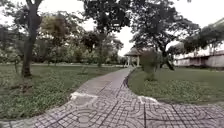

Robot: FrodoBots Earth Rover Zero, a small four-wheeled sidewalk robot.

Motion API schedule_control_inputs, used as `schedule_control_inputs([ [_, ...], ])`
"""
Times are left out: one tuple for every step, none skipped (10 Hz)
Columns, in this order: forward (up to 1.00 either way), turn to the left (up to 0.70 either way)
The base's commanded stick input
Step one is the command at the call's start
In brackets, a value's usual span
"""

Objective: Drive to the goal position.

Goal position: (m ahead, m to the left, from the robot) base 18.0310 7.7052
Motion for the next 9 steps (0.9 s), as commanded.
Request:
schedule_control_inputs([
  [0.3,0.0],
  [0.3,0.0],
  [0.3,0.0],
  [0.3,0.0],
  [0.3,0.0],
  [0.3,0.0],
  [0.3,0.0],
  [0.3,0.0],
  [0.3,0.0],
])
